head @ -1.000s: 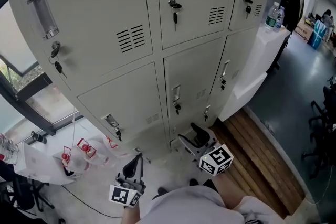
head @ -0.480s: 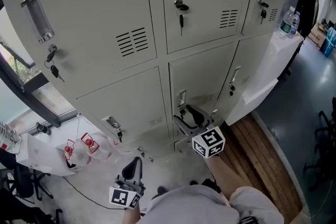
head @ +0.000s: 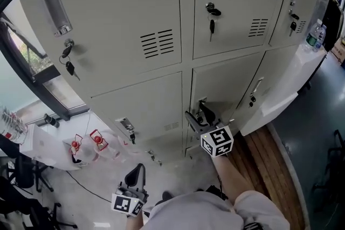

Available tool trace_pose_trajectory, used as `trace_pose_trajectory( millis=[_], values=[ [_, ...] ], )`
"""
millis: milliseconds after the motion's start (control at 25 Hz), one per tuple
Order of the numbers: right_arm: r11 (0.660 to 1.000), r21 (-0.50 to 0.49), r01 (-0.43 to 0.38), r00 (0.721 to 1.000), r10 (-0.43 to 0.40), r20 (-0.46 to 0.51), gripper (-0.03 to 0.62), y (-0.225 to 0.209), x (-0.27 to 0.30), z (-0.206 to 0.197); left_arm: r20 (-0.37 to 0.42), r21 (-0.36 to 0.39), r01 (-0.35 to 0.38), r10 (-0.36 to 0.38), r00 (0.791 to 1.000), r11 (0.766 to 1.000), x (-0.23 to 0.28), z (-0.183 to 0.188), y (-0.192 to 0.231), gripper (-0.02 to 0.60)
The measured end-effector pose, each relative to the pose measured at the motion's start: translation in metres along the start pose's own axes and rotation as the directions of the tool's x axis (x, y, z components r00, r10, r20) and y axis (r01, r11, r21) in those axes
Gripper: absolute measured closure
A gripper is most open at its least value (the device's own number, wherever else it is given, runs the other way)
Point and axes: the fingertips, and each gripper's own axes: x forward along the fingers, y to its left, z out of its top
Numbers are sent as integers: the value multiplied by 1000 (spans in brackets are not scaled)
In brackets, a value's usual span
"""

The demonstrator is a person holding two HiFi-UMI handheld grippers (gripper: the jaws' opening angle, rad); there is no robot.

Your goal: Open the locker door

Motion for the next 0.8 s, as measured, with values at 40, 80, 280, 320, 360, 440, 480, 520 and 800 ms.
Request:
trace_pose_trajectory(
  millis=[40, 80, 280, 320, 360, 440, 480, 520, 800],
  values=[
    [1000, -2, 0, 1000, 0, -2, 355, 1, 2, -1, -3, -1, 0, -1, 1000, 1000, 0, -1, 1, 578],
    [1000, -1, 0, 1000, 0, -7, 356, 2, 3, -2, -7, -1, 2, -2, 1000, 1000, 0, -1, 2, 578],
    [998, 17, 56, 998, -56, -7, 465, -8, 2, -2, -12, -5, 19, -19, 1000, 1000, 5, -3, 4, 578],
    [998, 15, 65, 998, -65, -7, 488, -10, 1, -1, -11, -6, 25, -25, 1000, 1000, 6, -3, 4, 578],
    [998, 8, 70, 997, -70, -9, 488, -10, -1, -1, -11, -6, 33, -33, 999, 999, 8, -3, 3, 578],
    [997, -4, 77, 997, -77, -14, 488, -8, -4, -2, -10, -5, 52, -52, 999, 999, 10, -3, 0, 578],
    [997, -4, 81, 997, -81, -16, 488, -8, -6, -2, -10, -5, 61, -61, 998, 998, 12, -3, -1, 578],
    [996, -3, 86, 996, -86, -17, 488, -7, -9, -2, -9, -5, 70, -70, 997, 998, 13, -3, -2, 578],
    [994, -8, 112, 993, -112, -19, 487, -3, -32, -2, -7, -10, 120, -120, 993, 993, 16, -4, -8, 578]
  ],
)
